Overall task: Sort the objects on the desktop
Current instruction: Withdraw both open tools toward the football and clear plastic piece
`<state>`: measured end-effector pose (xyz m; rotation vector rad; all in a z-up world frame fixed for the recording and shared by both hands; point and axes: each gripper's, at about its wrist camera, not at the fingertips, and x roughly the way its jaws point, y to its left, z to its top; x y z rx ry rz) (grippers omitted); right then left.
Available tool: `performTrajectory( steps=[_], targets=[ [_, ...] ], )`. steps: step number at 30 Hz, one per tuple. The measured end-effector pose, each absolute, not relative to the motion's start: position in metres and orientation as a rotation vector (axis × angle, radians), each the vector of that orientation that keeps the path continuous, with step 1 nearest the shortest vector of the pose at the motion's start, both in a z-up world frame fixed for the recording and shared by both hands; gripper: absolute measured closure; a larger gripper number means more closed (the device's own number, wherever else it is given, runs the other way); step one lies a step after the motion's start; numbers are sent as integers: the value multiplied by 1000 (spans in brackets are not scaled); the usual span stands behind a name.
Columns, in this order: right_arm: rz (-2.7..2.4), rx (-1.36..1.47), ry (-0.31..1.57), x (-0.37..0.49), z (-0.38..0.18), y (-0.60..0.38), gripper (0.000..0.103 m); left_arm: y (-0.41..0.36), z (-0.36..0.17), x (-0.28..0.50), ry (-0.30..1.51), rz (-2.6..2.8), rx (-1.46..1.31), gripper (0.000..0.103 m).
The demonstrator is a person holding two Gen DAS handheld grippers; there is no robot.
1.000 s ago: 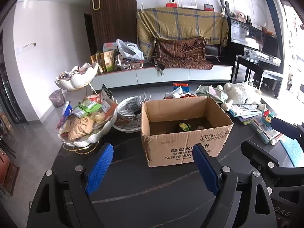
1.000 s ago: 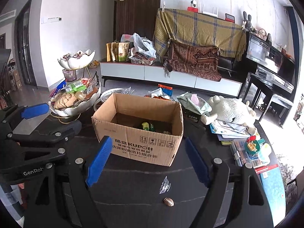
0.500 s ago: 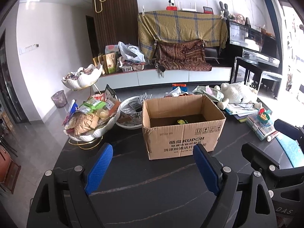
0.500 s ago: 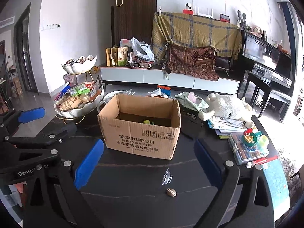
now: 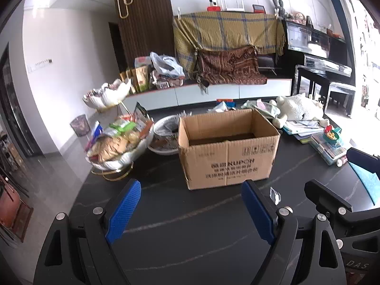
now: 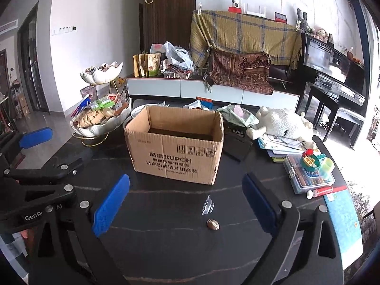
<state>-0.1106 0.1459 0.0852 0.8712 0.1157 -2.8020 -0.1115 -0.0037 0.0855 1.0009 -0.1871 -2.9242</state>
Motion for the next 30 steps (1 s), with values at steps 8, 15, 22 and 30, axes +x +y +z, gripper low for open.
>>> performTrajectory(
  steps=[8, 15, 22, 30],
  targets=[
    [-2781, 958, 117, -110, 62, 155, 8, 7, 59, -117, -195, -2896, 1108, 19],
    [-2759, 1009, 89, -115, 45, 164, 9, 13, 45, -120, -186, -2883, 1135, 19],
    [-2737, 1079, 68, -124, 25, 168, 9, 18, 22, -134, -186, -2848, 1242, 19],
    [-2725, 1131, 90, -136, 4, 171, 9, 26, 0, -149, -213, -2817, 1306, 19]
  ],
)
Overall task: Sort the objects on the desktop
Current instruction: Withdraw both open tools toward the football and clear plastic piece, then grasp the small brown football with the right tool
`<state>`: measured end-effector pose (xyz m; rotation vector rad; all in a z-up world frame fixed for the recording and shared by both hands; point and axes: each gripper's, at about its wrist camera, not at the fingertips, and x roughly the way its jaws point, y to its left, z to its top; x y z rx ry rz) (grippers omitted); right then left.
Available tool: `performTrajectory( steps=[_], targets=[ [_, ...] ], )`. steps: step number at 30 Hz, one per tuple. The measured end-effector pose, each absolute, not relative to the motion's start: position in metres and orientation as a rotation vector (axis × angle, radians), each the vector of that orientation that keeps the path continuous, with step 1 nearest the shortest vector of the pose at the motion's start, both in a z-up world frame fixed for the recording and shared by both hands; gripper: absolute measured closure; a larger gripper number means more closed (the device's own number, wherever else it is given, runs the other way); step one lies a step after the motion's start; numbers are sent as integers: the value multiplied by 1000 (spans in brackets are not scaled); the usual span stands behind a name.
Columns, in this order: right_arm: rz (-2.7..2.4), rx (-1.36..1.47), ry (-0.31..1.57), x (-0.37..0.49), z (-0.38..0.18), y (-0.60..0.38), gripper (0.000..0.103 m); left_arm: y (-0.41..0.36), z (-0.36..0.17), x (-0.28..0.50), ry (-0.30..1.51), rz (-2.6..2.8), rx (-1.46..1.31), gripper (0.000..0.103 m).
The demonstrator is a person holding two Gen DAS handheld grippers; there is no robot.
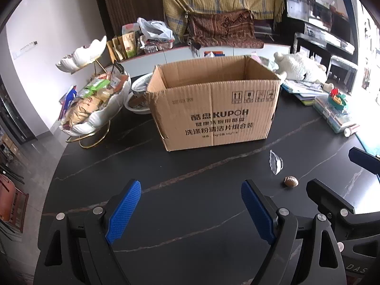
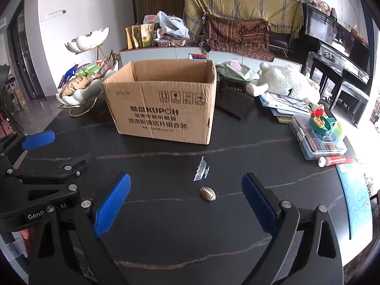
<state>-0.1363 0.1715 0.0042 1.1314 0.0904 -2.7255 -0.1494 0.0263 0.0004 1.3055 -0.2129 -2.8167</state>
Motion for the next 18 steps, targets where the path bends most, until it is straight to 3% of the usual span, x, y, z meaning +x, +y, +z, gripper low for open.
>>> performTrajectory(
  steps=[18],
  targets=[
    [-2689, 1278, 106, -157, -40, 180, 14, 42, -46, -173, -251, -2751, 1433, 19]
  ],
)
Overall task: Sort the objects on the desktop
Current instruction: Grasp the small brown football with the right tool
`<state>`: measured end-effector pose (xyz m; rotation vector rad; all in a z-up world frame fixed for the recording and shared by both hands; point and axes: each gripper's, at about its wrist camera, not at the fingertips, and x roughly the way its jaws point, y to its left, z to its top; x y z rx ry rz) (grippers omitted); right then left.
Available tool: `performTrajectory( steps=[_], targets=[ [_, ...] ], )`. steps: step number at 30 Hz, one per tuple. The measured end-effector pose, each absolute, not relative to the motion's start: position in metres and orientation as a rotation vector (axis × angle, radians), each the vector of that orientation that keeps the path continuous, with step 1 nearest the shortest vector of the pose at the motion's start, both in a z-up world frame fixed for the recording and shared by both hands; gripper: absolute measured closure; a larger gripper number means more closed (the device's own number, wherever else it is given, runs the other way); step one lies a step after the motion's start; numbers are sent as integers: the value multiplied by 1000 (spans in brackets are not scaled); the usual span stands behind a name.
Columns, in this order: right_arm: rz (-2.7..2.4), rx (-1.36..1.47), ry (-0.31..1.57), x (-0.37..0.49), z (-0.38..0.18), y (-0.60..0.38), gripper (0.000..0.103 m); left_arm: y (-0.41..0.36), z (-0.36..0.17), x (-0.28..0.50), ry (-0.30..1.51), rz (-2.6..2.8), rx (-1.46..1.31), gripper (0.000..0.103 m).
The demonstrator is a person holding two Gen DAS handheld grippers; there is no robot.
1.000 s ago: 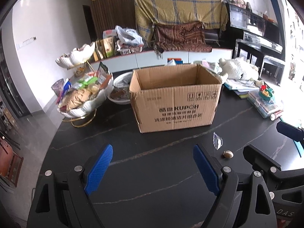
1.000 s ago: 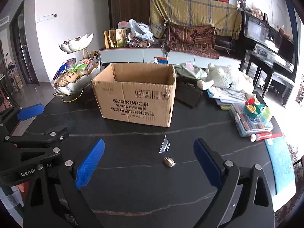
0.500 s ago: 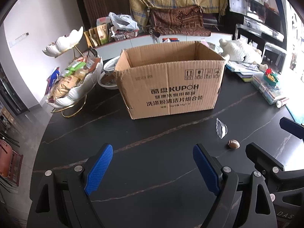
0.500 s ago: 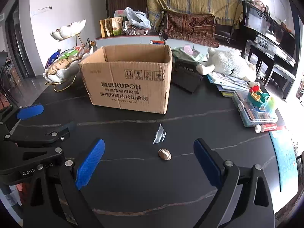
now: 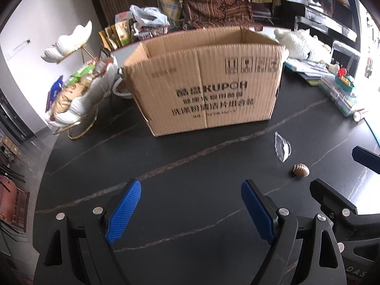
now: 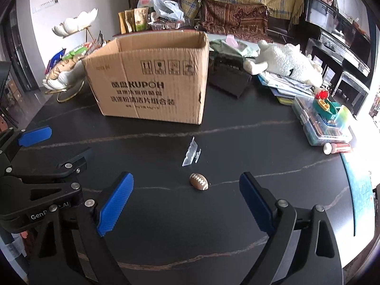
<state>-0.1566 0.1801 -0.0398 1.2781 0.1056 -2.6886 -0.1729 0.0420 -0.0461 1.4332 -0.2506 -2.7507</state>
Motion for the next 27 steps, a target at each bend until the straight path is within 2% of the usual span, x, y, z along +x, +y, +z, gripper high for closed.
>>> performTrajectory(
  steps=[7, 12, 19, 27],
  targets=[
    [-2662, 1321, 85, -164, -54, 183, 23, 49, -60, -183, -263, -2729, 1464, 19],
    [-2647, 1348, 94, -172, -63, 183, 24, 52, -69, -191, -264, -2709, 1496, 19],
    [-2577, 1399, 38, -186, -80, 189, 33, 58, -84, -204, -276, -2683, 1541, 19],
    [-2561, 1414, 9, -195, -91, 194, 37, 64, -96, -216, -283, -2670, 1573, 19]
  ],
)
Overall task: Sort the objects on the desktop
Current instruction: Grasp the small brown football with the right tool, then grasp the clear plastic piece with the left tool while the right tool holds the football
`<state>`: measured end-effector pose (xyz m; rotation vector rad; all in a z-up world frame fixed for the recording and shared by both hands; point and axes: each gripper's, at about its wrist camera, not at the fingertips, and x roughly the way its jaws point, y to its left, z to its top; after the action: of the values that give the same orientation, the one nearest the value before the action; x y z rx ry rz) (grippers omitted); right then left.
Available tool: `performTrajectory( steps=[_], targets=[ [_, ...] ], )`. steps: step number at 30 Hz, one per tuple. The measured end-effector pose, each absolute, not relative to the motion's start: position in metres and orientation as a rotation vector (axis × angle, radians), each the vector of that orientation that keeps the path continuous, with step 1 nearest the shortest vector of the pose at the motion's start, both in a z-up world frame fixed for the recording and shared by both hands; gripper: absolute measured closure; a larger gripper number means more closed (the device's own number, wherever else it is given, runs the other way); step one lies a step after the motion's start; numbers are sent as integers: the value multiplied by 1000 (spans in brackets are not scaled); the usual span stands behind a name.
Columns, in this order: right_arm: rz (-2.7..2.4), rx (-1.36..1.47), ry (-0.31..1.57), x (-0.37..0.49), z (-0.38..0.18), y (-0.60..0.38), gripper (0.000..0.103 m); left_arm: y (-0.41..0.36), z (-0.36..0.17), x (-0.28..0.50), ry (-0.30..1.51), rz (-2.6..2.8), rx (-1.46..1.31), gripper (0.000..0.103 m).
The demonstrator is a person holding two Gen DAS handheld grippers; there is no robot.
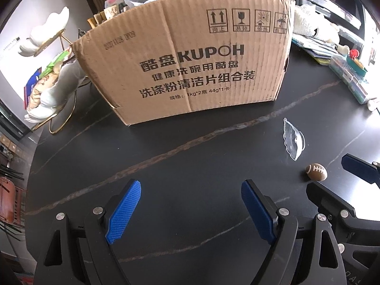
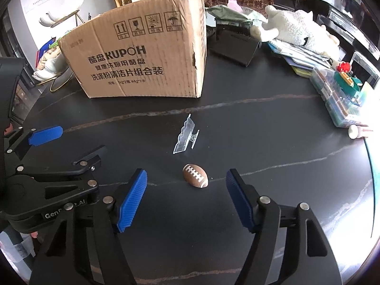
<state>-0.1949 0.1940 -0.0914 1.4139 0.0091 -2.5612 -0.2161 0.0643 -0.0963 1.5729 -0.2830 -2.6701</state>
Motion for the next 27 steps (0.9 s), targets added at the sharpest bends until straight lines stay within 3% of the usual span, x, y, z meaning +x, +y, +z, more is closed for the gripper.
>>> performTrajectory(
  steps=[17, 27],
  targets=[
    [-2491, 1456, -6, -207, -113, 194, 50, 72, -118, -227, -362, -2632, 1602, 19],
    [-2483, 1474, 56, -209, -116, 188, 80, 80, -117, -226, -365, -2663, 1612, 19]
  ],
)
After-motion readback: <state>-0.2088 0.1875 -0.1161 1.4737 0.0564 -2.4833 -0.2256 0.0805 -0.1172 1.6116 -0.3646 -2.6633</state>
